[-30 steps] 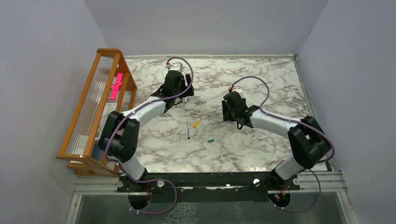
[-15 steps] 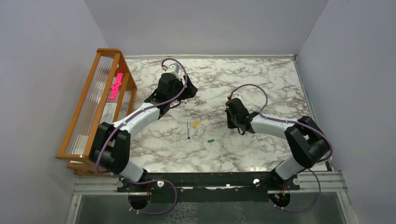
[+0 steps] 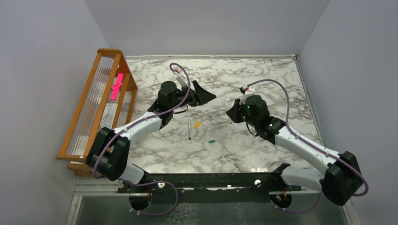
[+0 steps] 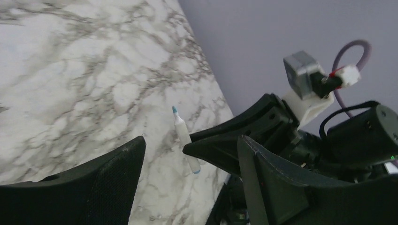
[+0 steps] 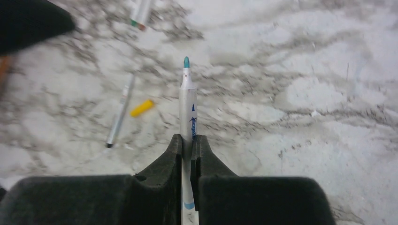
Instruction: Insert the pens into the pen caps
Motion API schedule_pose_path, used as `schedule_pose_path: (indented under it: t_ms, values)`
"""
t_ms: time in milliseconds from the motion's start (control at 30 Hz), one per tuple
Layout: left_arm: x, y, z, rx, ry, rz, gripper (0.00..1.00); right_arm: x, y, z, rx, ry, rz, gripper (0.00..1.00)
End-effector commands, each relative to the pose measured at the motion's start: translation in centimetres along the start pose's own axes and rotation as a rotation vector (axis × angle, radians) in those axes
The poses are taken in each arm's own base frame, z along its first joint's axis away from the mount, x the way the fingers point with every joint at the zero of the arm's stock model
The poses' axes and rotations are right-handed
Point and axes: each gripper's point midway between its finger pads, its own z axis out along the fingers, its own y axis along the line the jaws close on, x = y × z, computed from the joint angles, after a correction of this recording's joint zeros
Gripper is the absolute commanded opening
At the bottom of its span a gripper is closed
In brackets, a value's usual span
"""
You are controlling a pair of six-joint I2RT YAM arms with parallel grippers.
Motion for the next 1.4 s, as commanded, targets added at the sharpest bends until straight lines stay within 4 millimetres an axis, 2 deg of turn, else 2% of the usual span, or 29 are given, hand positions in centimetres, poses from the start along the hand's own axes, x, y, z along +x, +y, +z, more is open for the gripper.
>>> schedule_pose_path:
  t_ms: [0,100,200,333,500,633,767,800,900,933,1067,1367]
  values:
    - [0.8,-8.7,-0.3,0.281,0.023,0.116,0.74,-6.1,5.2,-3.7,-0.255,-0.192,-0.014,0.01]
    - [1.3,-9.5,0.2,0.299,0.032,0.139,0.74,-8.1,6.4,-5.3,-0.311,-0.247,-0.003,0.01]
    - [1.6,-9.6,0.8,0.297,0.034,0.139,0.74,-9.2,7.2,-6.1,-0.341,-0.265,-0.003,0.01]
    - [1.4,-9.7,1.5,0.292,0.029,0.134,0.71,-9.6,8.3,-6.5,-0.401,-0.270,-0.015,0.01]
    - [0.1,-9.8,2.2,0.272,-0.020,0.129,0.62,-9.9,9.0,-7.2,-0.443,-0.278,-0.001,0.01]
    - [-0.2,-10.6,2.6,0.290,-0.021,0.123,0.43,-10.7,9.5,-8.2,-0.470,-0.303,0.018,0.01]
    - [0.4,-11.2,2.9,0.316,0.013,0.107,0.05,-11.2,9.6,-8.8,-0.473,-0.323,0.036,0.01]
    - [0.5,-11.3,2.9,0.319,0.015,0.104,0.00,-11.3,9.6,-8.9,-0.474,-0.328,0.040,0.01]
    - [0.5,-11.4,2.8,0.319,0.009,0.098,0.00,-11.4,9.8,-9.2,-0.490,-0.336,0.056,0.01]
    - [0.3,-11.4,2.8,0.317,0.002,0.098,0.00,-11.3,9.8,-9.2,-0.494,-0.340,0.056,0.05]
    - [-0.4,-12.1,2.9,0.325,-0.018,0.101,0.00,-10.5,9.7,-9.1,-0.500,-0.324,0.047,0.33]
    - [-1.8,-13.5,3.5,0.354,-0.035,0.096,0.00,-9.3,8.7,-9.0,-0.458,-0.299,0.035,0.35]
